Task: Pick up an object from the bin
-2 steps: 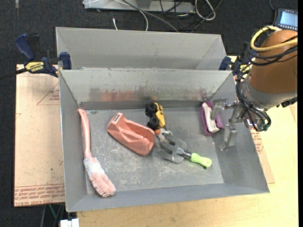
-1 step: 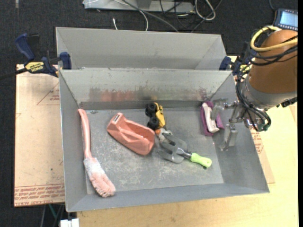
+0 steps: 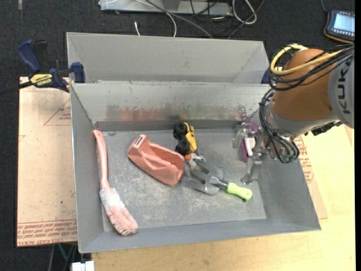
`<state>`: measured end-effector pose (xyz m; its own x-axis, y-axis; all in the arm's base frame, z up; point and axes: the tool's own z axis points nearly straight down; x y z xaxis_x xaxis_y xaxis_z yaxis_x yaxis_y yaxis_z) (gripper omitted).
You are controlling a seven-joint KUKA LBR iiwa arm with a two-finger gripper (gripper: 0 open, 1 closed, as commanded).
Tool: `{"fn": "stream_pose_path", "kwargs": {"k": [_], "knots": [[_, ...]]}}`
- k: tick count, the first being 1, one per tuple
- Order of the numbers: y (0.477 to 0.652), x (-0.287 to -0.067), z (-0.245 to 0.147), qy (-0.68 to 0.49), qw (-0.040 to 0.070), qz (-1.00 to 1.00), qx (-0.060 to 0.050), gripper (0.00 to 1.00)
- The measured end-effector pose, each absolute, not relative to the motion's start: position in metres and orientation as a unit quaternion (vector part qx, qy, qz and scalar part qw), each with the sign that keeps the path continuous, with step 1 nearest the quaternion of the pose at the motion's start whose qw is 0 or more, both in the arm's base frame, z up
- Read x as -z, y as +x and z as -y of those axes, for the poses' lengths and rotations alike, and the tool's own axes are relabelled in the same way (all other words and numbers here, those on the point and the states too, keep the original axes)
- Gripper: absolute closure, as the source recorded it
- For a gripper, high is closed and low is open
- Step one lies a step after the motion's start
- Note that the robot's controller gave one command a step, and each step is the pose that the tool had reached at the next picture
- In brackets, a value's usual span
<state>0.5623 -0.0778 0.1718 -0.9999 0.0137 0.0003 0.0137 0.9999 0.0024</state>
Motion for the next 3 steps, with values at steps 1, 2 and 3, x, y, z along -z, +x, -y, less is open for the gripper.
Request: {"fn": "stream_pose_path", "kwargs": {"k": [1,2,3], "knots": [[0.585,-0.156,0.064,0.018,-0.006,1.000,-0.001,0.00],[0.603,-0.151,0.068,0.020,-0.004,1.000,0.000,0.00],[0.604,-0.174,0.100,0.048,-0.005,0.999,0.000,0.00]]}}
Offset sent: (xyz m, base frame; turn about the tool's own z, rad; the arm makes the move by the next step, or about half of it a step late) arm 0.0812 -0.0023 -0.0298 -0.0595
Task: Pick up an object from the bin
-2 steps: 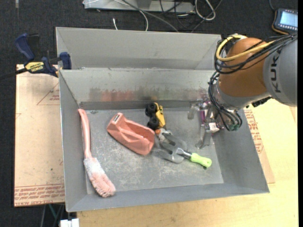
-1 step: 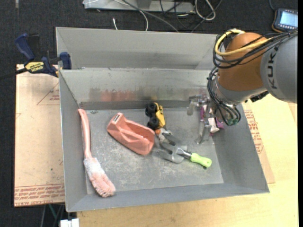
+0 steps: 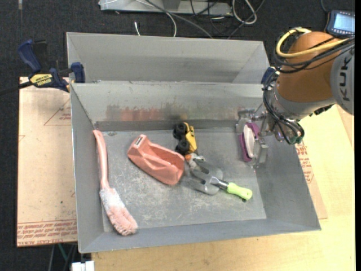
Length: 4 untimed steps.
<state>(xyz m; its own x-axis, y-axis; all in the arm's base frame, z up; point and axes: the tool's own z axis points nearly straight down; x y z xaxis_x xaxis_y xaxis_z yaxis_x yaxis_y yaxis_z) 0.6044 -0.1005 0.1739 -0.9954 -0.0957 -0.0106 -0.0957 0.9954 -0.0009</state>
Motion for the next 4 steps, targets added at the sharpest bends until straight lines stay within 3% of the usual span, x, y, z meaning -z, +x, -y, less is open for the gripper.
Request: {"fn": "stream_pose_path", "kwargs": {"k": [1,2,3,4], "knots": [[0.616,-0.092,0.022,-0.058,0.003,-0.998,-0.003,0.00],[0.629,-0.114,0.083,-0.044,0.013,-0.999,0.003,0.00],[0.634,-0.103,0.062,-0.036,0.014,-0.999,0.003,0.00],[0.637,-0.164,0.076,-0.049,0.019,-0.999,0.005,0.00]]}}
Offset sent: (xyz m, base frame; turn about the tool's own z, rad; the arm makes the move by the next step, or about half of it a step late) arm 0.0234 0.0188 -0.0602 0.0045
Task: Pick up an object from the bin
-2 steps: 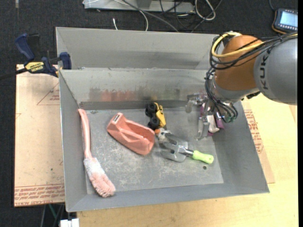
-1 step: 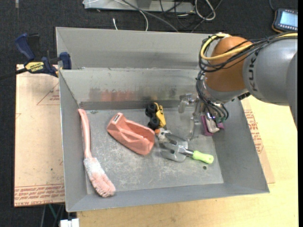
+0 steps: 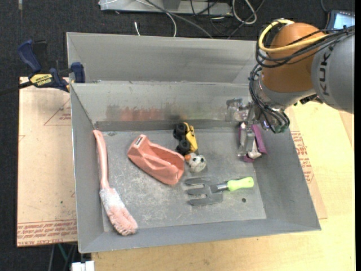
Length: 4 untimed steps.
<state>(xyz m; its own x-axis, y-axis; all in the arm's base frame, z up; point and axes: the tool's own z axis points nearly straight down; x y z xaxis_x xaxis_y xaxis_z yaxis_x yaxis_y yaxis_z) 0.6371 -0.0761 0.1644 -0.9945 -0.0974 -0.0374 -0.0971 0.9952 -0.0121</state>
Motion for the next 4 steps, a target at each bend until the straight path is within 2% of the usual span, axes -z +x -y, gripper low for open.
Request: {"fn": "stream_pose_path", "kwargs": {"k": [1,2,3,4], "knots": [[0.643,-0.092,-0.012,-0.120,0.012,-0.993,0.002,0.00],[0.646,-0.077,-0.023,-0.139,0.021,-0.990,0.005,0.00],[0.645,-0.077,-0.084,-0.242,0.026,-0.970,0.007,0.00],[0.654,-0.075,-0.073,-0.113,0.026,-0.993,0.007,0.00]]}}
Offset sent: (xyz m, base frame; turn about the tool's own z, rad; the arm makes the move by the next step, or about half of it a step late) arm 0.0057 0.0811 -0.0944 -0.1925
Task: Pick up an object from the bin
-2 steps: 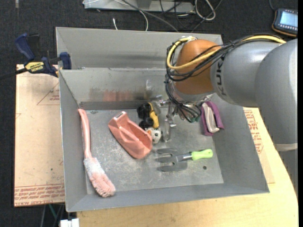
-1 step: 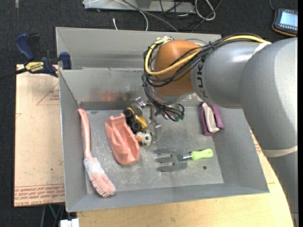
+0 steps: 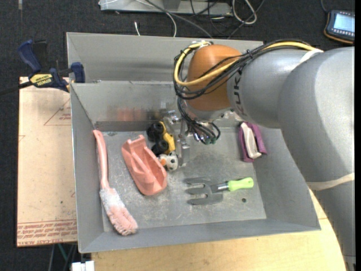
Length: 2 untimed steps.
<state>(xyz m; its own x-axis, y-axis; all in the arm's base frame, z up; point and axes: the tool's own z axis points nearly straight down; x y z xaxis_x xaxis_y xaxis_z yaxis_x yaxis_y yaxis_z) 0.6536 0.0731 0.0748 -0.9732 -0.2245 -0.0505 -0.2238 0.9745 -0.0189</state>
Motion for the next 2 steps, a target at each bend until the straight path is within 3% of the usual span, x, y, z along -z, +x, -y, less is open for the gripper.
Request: {"fn": "stream_pose_path", "kwargs": {"k": [1,2], "knots": [[0.655,-0.075,-0.083,-0.136,0.027,-0.990,0.008,0.00],[0.651,-0.172,-0.093,-0.297,0.031,-0.954,0.013,0.00]]}}
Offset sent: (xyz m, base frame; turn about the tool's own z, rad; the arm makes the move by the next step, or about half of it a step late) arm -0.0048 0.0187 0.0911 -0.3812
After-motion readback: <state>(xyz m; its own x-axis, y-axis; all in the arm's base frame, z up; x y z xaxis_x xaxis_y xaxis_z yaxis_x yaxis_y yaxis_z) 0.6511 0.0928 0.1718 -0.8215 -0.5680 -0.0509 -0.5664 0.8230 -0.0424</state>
